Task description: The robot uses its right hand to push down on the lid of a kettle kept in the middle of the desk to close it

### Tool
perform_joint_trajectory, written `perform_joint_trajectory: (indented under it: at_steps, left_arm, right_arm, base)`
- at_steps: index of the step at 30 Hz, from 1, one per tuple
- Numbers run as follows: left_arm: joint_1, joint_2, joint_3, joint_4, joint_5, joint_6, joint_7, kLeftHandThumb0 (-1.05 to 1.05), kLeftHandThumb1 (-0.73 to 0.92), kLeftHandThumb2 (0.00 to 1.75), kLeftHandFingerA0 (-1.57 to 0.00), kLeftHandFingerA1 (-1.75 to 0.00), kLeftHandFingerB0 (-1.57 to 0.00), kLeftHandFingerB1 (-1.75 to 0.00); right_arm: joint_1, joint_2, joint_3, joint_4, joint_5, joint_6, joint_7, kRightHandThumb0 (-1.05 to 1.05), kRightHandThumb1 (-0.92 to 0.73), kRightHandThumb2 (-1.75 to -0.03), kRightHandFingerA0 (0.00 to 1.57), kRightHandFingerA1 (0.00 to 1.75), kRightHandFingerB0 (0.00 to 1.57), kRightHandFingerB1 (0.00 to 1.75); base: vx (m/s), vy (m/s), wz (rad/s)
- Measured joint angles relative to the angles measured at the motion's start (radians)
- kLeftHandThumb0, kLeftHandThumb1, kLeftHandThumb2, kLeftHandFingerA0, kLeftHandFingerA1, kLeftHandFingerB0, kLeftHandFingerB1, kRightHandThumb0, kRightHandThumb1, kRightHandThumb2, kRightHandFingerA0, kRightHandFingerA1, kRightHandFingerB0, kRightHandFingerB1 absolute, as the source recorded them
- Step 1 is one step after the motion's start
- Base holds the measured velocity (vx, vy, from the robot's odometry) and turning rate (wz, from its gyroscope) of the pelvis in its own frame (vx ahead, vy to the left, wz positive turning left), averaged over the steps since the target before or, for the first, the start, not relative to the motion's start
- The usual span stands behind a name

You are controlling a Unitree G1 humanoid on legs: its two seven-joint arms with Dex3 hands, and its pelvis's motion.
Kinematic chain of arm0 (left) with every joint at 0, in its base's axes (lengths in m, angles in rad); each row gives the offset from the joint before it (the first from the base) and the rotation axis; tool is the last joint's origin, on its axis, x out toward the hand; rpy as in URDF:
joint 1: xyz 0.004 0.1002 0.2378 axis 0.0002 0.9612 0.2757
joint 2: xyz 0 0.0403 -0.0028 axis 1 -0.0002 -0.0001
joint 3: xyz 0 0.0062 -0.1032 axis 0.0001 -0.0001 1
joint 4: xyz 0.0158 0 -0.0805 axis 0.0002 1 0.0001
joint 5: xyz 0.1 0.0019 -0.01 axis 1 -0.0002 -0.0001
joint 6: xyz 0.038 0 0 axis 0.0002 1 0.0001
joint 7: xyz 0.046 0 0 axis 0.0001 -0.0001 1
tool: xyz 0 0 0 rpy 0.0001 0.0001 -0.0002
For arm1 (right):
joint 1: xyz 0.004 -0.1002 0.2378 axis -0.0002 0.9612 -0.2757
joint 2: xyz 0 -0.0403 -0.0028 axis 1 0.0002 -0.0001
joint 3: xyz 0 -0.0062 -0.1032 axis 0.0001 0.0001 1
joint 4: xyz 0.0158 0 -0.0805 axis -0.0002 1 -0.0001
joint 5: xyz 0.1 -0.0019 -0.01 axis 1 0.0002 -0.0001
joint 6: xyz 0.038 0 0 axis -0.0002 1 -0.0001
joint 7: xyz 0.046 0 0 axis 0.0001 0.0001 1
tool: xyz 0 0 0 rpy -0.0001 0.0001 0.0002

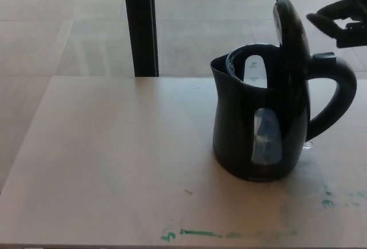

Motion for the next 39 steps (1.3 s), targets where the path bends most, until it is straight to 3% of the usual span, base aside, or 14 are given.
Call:
perform_joint_trajectory:
  at_steps: [1, 13, 14, 22, 23, 24, 25, 27, 30, 31, 32, 33, 37, 39]
  left_arm:
    - [0.002, 0.0, -0.001, 0.0, 0.0, 0.0, 0.0, -0.69, 0.69, 0.61, -0.49, -0.48, -0.36, -0.35]
    - [-0.009, 0.003, -0.007, 0.01, 0.001, 0.0, -0.001, -0.69, 0.56, 0.93, -0.43, -0.59, -0.25, -0.48]
    - [-0.011, 0.003, -0.009, 0.01, 0.002, 0.0, -0.001, -0.68, 0.7, 0.61, -0.48, -0.5, -0.35, -0.36]
    - [-0.015, 0.008, -0.02, 0.013, 0.004, 0.0, 0.002, -0.68, 0.71, 0.61, -0.48, -0.47, -0.33, -0.35]
    - [-0.015, 0.008, -0.02, 0.012, 0.004, 0.0, 0.002, -0.66, 0.72, 0.62, -0.46, -0.48, -0.31, -0.35]
    - [-0.014, 0.008, -0.02, 0.011, 0.004, 0.0, 0.002, -0.68, 0.71, 0.61, -0.47, -0.48, -0.31, -0.34]
    - [-0.014, 0.009, -0.019, 0.01, 0.003, 0.0, 0.002, -0.67, 0.69, 0.61, -0.48, -0.51, -0.33, -0.35]
    - [-0.015, 0.009, -0.016, 0.007, 0.002, 0.0, 0.002, -0.68, 0.71, 0.62, -0.45, -0.45, -0.31, -0.34]
    - [-0.017, 0.01, -0.017, 0.009, 0.003, 0.0, 0.003, -0.68, 0.68, 0.61, -0.48, -0.47, -0.35, -0.35]
    - [-0.018, 0.01, -0.016, 0.011, 0.002, 0.0, 0.004, -0.68, 0.68, 0.61, -0.5, -0.48, -0.35, -0.35]
    - [-0.018, 0.01, -0.016, 0.013, 0.002, 0.0, 0.005, -0.68, 0.68, 0.61, -0.49, -0.49, -0.36, -0.35]
    - [-0.018, 0.01, -0.016, 0.015, 0.002, 0.0, 0.005, -0.69, 0.69, 0.61, -0.48, -0.47, -0.34, -0.34]
    - [-0.02, 0.01, -0.015, 0.015, 0.002, 0.0, 0.006, -0.72, 0.55, 0.91, -0.46, -0.6, -0.3, -0.48]
    - [-0.02, 0.01, -0.015, 0.012, 0.002, 0.001, 0.006, -0.69, 0.69, 0.61, -0.46, -0.46, -0.31, -0.33]
  right_arm:
    - [-0.003, 0.007, 0.008, 0.002, -0.01, -0.002, 0.0, -0.77, -0.74, -0.63, 0.39, 0.39, 0.32, 0.3]
    - [-0.016, 0.077, 0.137, 0.052, -0.158, -0.035, 0.004, -0.91, -0.67, -0.75, 0.33, 0.43, 0.29, 0.34]
    - [-0.017, 0.077, 0.142, 0.058, -0.166, -0.044, 0.003, -0.84, -0.78, -0.65, 0.26, 0.39, 0.28, 0.3]
    - [-0.025, 0.073, 0.199, 0.064, -0.233, -0.093, 0.026, -0.83, -0.78, -0.65, 0.27, 0.45, 0.24, 0.31]
    - [-0.024, 0.068, 0.214, 0.052, -0.244, -0.093, 0.032, -0.81, -0.61, -0.98, 0.21, 0.51, 0.17, 0.43]
    - [-0.024, 0.063, 0.228, 0.042, -0.257, -0.093, 0.037, -0.8, -0.77, -0.64, 0.28, 0.43, 0.25, 0.3]
    - [-0.024, 0.061, 0.24, 0.036, -0.269, -0.093, 0.039, -0.79, -0.61, -0.97, 0.22, 0.52, 0.19, 0.43]
    - [-0.024, 0.059, 0.26, 0.025, -0.292, -0.094, 0.042, -0.81, -0.78, -0.64, 0.23, 0.44, 0.22, 0.32]
    - [-0.023, 0.055, 0.292, 0.0, -0.33, -0.092, 0.044, -0.8, -0.76, -0.64, 0.24, 0.43, 0.22, 0.33]
    - [-0.021, 0.052, 0.304, -0.012, -0.348, -0.09, 0.045, -0.81, -0.59, -0.96, 0.21, 0.5, 0.17, 0.44]
    - [-0.018, 0.051, 0.312, -0.021, -0.358, -0.088, 0.045, -0.82, -0.75, -0.63, 0.29, 0.42, 0.24, 0.32]
    - [-0.014, 0.05, 0.32, -0.027, -0.368, -0.086, 0.045, -0.82, -0.59, -0.98, 0.24, 0.52, 0.16, 0.44]
    - [-0.004, 0.05, 0.363, -0.034, -0.414, -0.084, 0.045, -0.84, -0.59, -0.97, 0.2, 0.51, 0.17, 0.44]
    - [-0.004, 0.054, 0.379, -0.034, -0.436, -0.077, 0.043, -0.83, -0.76, -0.64, 0.23, 0.42, 0.22, 0.33]
  base:
    - [0.0, 0.0, 0.0]
    - [0.0, 0.0, 0.0]
    - [0.0, 0.0, 0.0]
    - [0.0, 0.0, 0.0]
    - [0.0, 0.0, 0.0]
    - [0.0, 0.0, 0.0]
    - [0.0, 0.0, 0.0]
    - [0.0, 0.0, 0.0]
    - [0.0, 0.0, 0.0]
    - [0.0, 0.0, 0.0]
    - [0.0, 0.0, 0.0]
    - [0.0, 0.0, 0.0]
    - [0.0, 0.0, 0.0]
    - [0.0, 0.0, 0.0]
